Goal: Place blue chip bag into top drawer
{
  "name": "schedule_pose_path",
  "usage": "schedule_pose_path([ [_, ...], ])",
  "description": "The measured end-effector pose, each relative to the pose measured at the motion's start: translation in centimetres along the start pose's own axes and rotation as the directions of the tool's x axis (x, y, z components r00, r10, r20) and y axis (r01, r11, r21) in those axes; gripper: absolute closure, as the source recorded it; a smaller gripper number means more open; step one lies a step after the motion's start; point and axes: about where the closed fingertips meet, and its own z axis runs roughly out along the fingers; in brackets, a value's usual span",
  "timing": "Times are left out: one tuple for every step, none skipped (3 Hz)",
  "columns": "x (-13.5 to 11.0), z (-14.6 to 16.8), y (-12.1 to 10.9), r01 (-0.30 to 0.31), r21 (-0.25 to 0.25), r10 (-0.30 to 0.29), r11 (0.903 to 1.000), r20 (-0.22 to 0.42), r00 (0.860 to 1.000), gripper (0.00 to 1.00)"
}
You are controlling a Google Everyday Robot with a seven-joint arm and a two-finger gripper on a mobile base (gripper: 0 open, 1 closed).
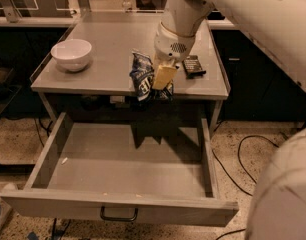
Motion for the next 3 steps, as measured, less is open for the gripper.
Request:
schedule_pose_path([
  [0.6,0.3,3.4,-0.020,-0.050,0.020,0.9985,-0.002,1.000,1.00],
  [0.1,0.4,6.7,0.001,-0.108,0.000,0.9942,0.013,1.000,1.00],
  [0.1,0.8,6.5,-0.001,-0.105,0.004,0.9945,0.025,1.000,1.00],
])
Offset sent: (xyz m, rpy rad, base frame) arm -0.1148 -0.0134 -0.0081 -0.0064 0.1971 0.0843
